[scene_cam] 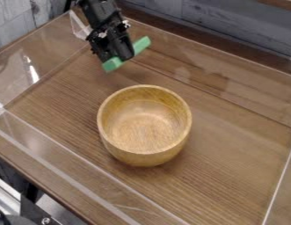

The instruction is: Remove the green block from inside the brown bowl and put it on the table

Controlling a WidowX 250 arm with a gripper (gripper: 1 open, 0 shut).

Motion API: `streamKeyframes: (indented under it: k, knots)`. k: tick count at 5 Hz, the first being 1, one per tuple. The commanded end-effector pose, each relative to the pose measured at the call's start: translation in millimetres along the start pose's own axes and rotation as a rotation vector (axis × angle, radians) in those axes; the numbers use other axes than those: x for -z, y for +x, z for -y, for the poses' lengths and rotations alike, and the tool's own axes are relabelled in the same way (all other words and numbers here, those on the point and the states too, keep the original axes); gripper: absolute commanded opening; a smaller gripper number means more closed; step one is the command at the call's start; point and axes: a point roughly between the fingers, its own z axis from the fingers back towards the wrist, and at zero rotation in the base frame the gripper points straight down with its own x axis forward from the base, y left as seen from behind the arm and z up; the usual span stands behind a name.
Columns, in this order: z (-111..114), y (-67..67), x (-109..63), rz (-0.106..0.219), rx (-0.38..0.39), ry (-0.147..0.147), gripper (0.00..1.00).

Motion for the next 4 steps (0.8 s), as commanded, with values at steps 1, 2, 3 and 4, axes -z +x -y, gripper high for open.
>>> streamKeyframes:
  k: [1,2,3,4]
  knots:
    - [7.3,1.2,-19.5,0.045,0.035,0.028,0.0]
    - [7.4,0.4,-20.3,0.04,0.034,0.02,0.0]
    - [7.7,-0.3,-21.0,0.035,0.033,0.012,0.0]
    - [5.9,0.7,-21.1,0.035,0.031,0.002,0.0]
